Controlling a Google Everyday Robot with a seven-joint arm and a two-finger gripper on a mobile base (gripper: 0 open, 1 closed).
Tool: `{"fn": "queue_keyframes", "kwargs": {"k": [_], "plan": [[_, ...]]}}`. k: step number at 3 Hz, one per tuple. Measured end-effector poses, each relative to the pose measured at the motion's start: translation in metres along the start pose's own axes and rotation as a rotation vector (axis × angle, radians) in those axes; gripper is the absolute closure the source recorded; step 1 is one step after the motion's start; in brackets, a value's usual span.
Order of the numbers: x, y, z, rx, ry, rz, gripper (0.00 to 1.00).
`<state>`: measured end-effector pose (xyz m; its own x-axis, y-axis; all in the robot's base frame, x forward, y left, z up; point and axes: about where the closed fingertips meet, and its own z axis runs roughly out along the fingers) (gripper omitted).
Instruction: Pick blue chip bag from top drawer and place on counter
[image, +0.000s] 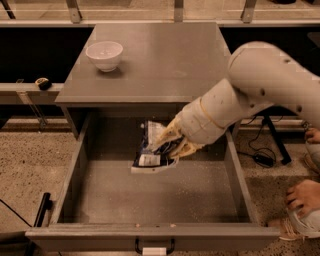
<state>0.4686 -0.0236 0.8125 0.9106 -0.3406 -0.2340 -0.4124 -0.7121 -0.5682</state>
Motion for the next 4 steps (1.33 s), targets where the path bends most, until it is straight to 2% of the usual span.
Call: {"fn": "queue_keyframes", "kwargs": {"k": [1, 2, 3, 4], "plan": [[0.005, -0.016, -0.018, 0.028, 0.023, -0.015, 1.00], [0.004, -0.015, -0.016, 0.024, 0.020, -0.014, 1.00], [0.012, -0.019, -0.019, 0.076, 0.073, 0.006, 1.00], [0.045, -0.033, -0.032, 0.176, 0.134, -0.001, 1.00]]}}
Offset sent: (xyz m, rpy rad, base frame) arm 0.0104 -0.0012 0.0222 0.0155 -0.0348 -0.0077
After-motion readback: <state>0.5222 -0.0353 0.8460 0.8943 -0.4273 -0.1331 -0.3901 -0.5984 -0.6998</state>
